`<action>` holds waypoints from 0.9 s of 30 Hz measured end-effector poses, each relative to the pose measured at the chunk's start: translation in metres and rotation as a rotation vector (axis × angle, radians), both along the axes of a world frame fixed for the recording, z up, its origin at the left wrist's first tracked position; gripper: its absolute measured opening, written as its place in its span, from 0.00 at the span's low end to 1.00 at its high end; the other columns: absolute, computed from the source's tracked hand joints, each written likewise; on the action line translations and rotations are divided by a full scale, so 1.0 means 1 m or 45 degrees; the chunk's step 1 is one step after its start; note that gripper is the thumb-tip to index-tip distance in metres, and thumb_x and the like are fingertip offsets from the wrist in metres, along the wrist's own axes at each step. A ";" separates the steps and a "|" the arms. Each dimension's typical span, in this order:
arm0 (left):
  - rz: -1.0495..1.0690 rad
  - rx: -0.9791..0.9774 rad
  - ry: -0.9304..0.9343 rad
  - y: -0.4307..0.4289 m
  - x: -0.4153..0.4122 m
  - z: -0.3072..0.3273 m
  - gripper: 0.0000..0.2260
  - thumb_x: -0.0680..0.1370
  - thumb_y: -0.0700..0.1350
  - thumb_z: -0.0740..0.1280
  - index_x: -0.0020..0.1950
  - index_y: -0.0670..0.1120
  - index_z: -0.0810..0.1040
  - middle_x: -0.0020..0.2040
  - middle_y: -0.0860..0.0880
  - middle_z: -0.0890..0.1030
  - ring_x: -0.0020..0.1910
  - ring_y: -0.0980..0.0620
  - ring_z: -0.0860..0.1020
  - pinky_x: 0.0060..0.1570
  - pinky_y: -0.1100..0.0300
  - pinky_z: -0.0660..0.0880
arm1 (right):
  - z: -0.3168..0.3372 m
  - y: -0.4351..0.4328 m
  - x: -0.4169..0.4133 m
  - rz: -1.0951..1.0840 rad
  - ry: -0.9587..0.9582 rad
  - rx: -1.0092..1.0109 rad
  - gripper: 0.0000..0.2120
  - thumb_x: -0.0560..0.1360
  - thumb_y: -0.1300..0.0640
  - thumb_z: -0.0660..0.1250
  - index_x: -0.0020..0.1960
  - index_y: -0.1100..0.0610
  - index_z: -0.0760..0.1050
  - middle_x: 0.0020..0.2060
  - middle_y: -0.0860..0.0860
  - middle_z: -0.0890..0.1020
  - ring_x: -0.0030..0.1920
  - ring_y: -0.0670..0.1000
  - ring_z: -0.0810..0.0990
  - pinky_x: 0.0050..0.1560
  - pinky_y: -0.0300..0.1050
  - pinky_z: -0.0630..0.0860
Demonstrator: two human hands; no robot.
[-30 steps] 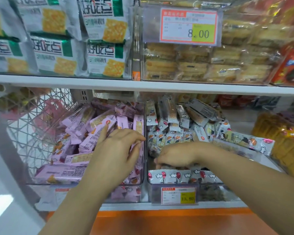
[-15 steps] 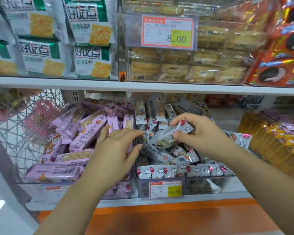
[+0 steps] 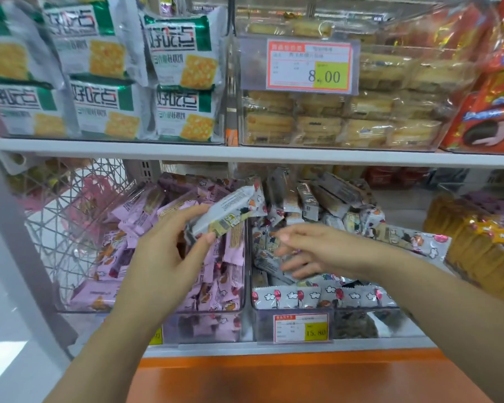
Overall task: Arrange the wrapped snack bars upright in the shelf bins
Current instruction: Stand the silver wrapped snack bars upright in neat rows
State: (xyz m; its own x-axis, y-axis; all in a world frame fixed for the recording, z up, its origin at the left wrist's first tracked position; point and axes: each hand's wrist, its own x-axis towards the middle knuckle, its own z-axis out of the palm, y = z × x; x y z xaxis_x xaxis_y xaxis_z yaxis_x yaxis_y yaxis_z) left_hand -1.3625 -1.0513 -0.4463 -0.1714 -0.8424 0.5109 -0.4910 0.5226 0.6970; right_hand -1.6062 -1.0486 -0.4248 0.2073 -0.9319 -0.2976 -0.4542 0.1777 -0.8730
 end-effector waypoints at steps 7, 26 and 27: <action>0.046 -0.089 -0.080 -0.005 0.003 -0.006 0.15 0.76 0.50 0.65 0.63 0.58 0.73 0.53 0.61 0.74 0.49 0.55 0.76 0.49 0.55 0.74 | -0.017 -0.038 0.027 0.162 0.173 0.500 0.31 0.79 0.46 0.57 0.76 0.56 0.50 0.72 0.63 0.61 0.69 0.62 0.67 0.65 0.48 0.68; 0.084 -0.240 -0.184 -0.013 -0.002 -0.010 0.14 0.76 0.53 0.65 0.62 0.55 0.75 0.49 0.69 0.71 0.43 0.60 0.73 0.44 0.66 0.69 | -0.029 -0.042 0.020 -0.041 -0.194 0.606 0.24 0.79 0.55 0.55 0.74 0.58 0.57 0.67 0.68 0.66 0.66 0.64 0.69 0.62 0.49 0.69; 0.080 -0.243 -0.183 -0.013 -0.004 -0.010 0.15 0.75 0.54 0.64 0.62 0.55 0.75 0.49 0.69 0.71 0.43 0.60 0.72 0.45 0.64 0.69 | -0.028 -0.041 0.018 -0.038 -0.190 0.595 0.25 0.79 0.55 0.54 0.75 0.57 0.56 0.70 0.68 0.62 0.69 0.65 0.66 0.66 0.51 0.65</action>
